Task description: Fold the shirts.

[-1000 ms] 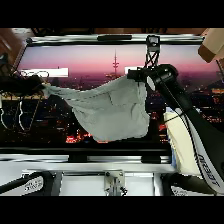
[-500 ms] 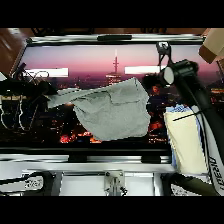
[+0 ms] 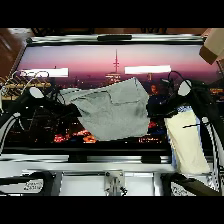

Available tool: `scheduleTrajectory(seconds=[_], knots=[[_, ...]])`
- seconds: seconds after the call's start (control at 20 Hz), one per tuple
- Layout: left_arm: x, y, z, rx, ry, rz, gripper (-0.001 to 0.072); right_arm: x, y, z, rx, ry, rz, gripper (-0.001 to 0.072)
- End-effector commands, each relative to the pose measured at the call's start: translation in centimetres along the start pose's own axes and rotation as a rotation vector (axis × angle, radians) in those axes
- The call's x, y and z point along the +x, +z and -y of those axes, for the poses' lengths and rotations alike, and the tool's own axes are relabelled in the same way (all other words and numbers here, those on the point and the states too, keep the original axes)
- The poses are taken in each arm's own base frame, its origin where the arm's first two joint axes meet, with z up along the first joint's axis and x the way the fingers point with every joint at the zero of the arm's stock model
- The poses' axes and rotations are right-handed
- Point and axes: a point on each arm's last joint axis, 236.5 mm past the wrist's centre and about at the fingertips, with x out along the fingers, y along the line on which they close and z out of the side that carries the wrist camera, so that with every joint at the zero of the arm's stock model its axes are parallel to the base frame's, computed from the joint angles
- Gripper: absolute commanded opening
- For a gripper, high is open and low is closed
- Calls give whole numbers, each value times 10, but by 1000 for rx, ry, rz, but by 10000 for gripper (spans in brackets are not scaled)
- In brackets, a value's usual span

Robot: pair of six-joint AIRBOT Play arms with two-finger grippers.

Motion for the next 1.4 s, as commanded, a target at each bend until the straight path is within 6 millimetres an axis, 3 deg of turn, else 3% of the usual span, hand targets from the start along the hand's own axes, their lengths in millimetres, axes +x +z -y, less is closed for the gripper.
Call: scheduleTrajectory(seconds=[0.0,0.1,0.25,0.35,0.5,0.75,0.8,0.85,0.9,1.0,1.05,1.15,1.25,1.3,1.35], knots=[[34,4,10,6,6,24,558,28,-17,3,36,31,-30,563],[39,5,8,4,11,22,438,39,-19,7,62,26,-20,563],[39,8,5,-4,13,30,428,57,-26,13,84,18,-28,563],[38,8,5,-1,12,29,222,71,-33,15,99,25,-85,564],[38,7,5,0,12,26,37,89,-34,3,139,93,-129,563],[36,7,7,80,11,32,35,107,-35,-14,212,183,-179,554],[35,6,7,103,12,26,35,108,-32,-16,218,193,-168,439],[34,5,6,108,17,22,35,107,-29,-18,226,204,-155,132],[32,5,7,114,19,25,34,107,-26,-22,232,219,-145,66],[16,10,11,160,41,60,34,93,-16,-34,177,265,-103,64],[-1,16,14,210,72,93,33,74,-5,-40,121,276,-51,64],[-66,35,26,358,182,222,33,6,32,-56,-38,270,157,63],[-172,52,56,505,307,455,34,-111,70,-78,-240,208,490,64],[-239,51,82,565,344,621,34,-188,79,-89,-316,156,704,64],[-305,41,113,613,342,793,35,-267,77,-103,-375,120,920,64]])
